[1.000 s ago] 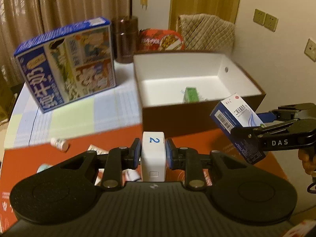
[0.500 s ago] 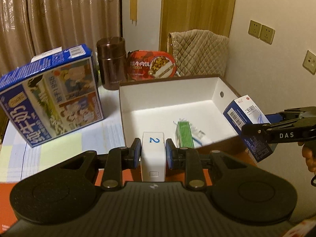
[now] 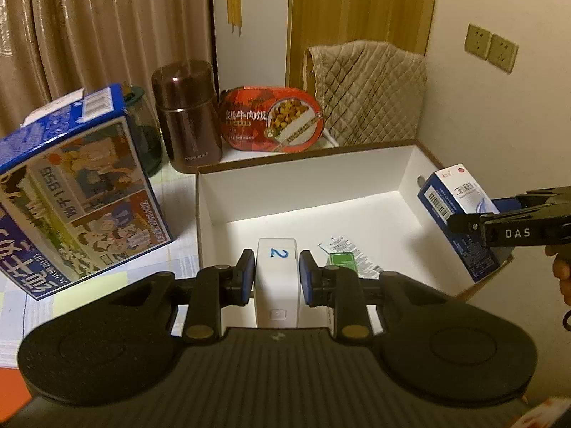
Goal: Organize rigid objects
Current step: 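Carry the plug device and medicine box with both tools into the brown box, then open both tools to release the medicine box and plug inside the box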
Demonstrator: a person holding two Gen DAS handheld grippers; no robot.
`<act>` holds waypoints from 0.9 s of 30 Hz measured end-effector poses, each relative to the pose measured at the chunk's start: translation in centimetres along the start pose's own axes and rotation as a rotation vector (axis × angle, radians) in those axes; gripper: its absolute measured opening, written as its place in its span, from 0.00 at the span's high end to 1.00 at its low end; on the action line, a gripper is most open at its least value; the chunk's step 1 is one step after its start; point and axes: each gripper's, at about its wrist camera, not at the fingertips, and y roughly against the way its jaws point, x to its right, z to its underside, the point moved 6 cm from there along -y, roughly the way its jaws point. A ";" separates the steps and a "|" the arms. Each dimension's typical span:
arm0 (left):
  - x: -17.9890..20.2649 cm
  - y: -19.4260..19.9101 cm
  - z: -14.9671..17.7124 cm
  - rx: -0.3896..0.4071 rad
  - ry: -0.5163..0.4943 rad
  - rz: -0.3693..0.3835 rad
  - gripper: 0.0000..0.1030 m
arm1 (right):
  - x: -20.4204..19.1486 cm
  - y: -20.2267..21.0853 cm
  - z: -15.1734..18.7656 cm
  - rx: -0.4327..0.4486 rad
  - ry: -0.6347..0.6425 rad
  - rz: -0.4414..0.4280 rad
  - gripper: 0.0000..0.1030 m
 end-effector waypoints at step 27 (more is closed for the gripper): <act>-0.7 -7.8 0.6 -0.118 0.007 0.004 0.78 | 0.8 -6.0 0.8 -0.098 0.068 0.159 0.40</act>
